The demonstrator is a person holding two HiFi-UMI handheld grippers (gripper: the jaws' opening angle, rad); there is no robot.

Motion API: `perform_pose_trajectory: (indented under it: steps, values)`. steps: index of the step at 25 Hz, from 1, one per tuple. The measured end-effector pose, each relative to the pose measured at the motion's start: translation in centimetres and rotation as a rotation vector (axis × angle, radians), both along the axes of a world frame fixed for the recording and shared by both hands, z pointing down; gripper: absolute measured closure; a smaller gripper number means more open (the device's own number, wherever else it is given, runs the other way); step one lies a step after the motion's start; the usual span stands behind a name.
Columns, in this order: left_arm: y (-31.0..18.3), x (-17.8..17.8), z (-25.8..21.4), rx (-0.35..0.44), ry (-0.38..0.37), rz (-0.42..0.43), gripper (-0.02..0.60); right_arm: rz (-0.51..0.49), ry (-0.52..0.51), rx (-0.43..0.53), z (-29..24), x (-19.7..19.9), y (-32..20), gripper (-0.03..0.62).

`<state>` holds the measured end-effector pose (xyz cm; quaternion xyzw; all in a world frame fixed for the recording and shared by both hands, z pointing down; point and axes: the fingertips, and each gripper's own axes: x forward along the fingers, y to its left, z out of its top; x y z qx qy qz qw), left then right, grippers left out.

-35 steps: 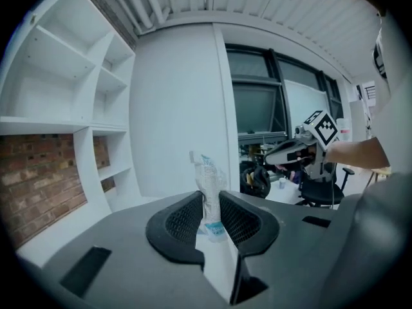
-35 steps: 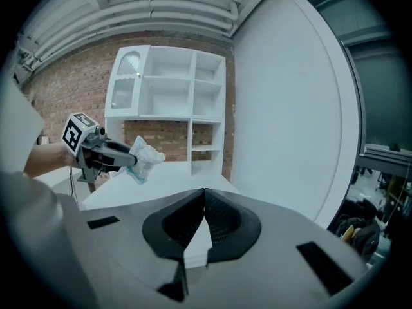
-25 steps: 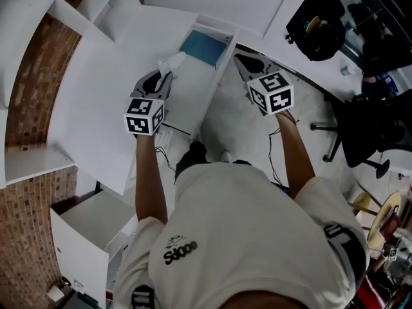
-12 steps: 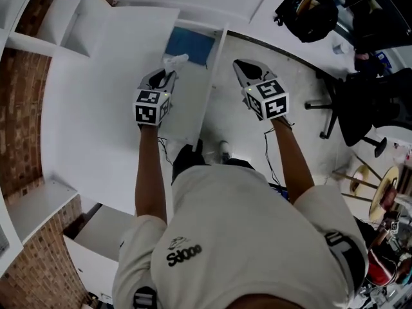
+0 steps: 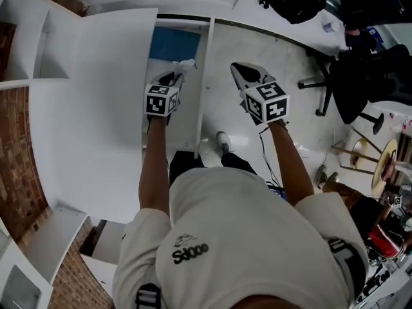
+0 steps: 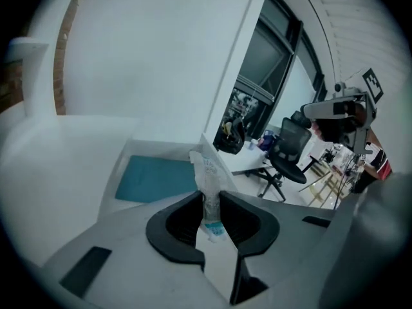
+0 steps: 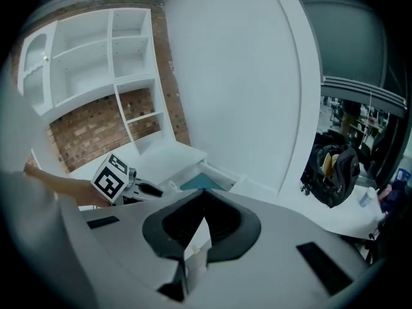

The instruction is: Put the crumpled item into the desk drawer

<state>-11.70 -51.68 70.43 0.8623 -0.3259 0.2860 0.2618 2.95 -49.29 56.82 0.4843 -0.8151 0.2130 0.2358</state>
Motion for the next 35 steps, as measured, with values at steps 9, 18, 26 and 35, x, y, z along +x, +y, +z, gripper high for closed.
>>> perform_pose_trajectory:
  steps: [9,18,26,35]
  values:
    - [-1.1,1.7,7.0,-0.186,0.046,0.028,0.495,0.103,0.007,-0.058,2.6,0.1,-1.9,0.588]
    - [-1.8,2.8,11.1,-0.299,0.091,-0.025,0.494,0.146,0.054,-0.096,5.4,1.1,-0.8,0.588]
    - [-1.7,3.3,13.7,-0.307,0.089,-0.067,0.449,0.166,0.049,-0.111,5.8,1.8,-0.3,0.588]
    - [-1.7,1.9,12.3,-0.253,0.051,-0.108,0.378,0.095,0.038,-0.092,5.1,1.3,-0.3,0.588]
